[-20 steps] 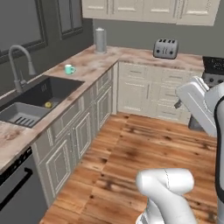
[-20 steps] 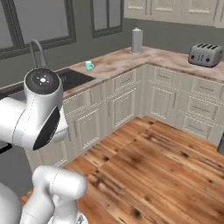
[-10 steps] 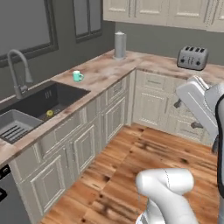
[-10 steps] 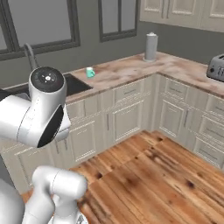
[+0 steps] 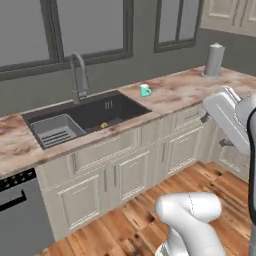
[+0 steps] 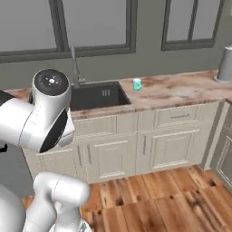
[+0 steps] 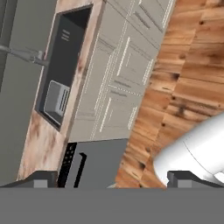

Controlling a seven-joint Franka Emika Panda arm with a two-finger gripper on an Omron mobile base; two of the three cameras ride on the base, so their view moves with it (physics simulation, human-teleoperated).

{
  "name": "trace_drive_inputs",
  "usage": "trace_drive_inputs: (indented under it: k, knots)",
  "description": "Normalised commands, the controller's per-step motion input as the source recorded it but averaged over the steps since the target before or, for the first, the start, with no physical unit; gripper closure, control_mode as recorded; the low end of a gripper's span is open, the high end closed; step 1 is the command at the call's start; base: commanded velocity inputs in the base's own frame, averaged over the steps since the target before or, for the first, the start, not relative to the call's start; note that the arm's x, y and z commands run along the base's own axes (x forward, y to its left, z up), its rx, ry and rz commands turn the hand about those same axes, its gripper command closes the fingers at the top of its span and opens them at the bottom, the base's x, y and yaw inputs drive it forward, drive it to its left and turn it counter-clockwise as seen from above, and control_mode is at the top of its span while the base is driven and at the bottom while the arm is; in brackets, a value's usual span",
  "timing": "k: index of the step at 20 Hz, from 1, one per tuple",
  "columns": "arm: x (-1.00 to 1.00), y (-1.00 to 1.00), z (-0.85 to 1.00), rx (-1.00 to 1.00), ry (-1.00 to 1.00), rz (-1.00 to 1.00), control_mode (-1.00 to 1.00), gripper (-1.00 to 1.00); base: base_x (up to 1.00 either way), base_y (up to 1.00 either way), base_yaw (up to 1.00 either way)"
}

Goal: Clear the mugs and bowl far away from the sink.

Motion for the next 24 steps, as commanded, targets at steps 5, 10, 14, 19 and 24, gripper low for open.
trace_drive_inputs:
  k: [5, 10, 14, 19, 24]
  knots:
    - [0.00, 0.00, 0.00, 0.00, 0.00, 0.00, 1.00, -1.00, 0.00, 0.00, 1.00]
    - [0.00, 0.00, 0.00, 0.00, 0.00, 0.00, 1.00, -1.00, 0.00, -0.58, 0.73]
    - [0.00, 0.00, 0.00, 0.00, 0.00, 0.00, 1.00, -1.00, -0.14, -1.00, 0.28]
    - [0.00, 0.00, 0.00, 0.00, 0.00, 0.00, 1.00, -1.00, -0.42, -1.00, -0.02]
    - [0.00, 0.00, 0.00, 0.00, 0.00, 0.00, 1.00, -1.00, 0.26, -0.98, -0.02]
